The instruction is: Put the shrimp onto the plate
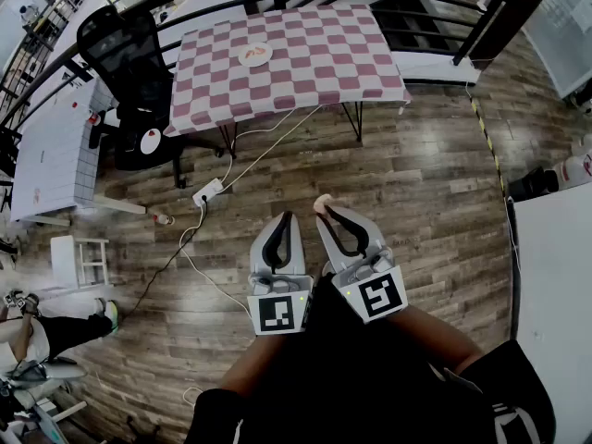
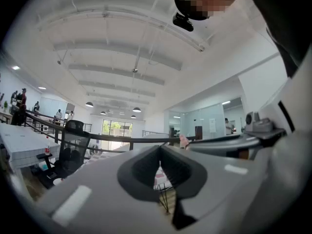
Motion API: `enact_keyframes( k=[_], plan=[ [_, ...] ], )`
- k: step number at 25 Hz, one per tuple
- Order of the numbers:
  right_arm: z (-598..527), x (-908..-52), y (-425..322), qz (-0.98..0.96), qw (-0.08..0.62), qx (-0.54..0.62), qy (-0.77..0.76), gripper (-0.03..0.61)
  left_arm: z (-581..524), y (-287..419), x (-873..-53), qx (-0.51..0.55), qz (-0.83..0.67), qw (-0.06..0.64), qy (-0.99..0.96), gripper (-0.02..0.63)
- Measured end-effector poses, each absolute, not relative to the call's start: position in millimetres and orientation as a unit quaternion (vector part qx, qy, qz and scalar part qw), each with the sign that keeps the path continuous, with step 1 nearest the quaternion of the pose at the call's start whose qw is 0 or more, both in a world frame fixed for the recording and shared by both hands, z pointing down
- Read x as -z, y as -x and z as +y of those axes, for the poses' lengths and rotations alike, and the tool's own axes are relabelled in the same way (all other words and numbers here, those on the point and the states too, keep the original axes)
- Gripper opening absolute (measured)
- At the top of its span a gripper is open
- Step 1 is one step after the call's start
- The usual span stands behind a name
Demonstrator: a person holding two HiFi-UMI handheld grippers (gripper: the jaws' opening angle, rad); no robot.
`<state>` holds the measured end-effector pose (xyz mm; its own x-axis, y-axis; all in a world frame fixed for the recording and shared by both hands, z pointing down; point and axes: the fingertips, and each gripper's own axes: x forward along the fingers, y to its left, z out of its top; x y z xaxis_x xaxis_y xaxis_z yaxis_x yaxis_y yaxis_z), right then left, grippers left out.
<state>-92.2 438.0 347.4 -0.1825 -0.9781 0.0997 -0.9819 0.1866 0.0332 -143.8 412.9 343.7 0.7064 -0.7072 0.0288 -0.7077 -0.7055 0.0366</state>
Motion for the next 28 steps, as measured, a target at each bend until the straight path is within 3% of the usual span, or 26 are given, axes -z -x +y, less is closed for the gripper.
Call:
enact_keyframes(
  k=[28],
  plan=[
    [426.5,-357.2,4.8,-0.757,0.004,-0.043,-0.652,0.051,388.0,81.7,-347.8,0.007,-0.394,0.021,-0.919,0.009]
  ],
)
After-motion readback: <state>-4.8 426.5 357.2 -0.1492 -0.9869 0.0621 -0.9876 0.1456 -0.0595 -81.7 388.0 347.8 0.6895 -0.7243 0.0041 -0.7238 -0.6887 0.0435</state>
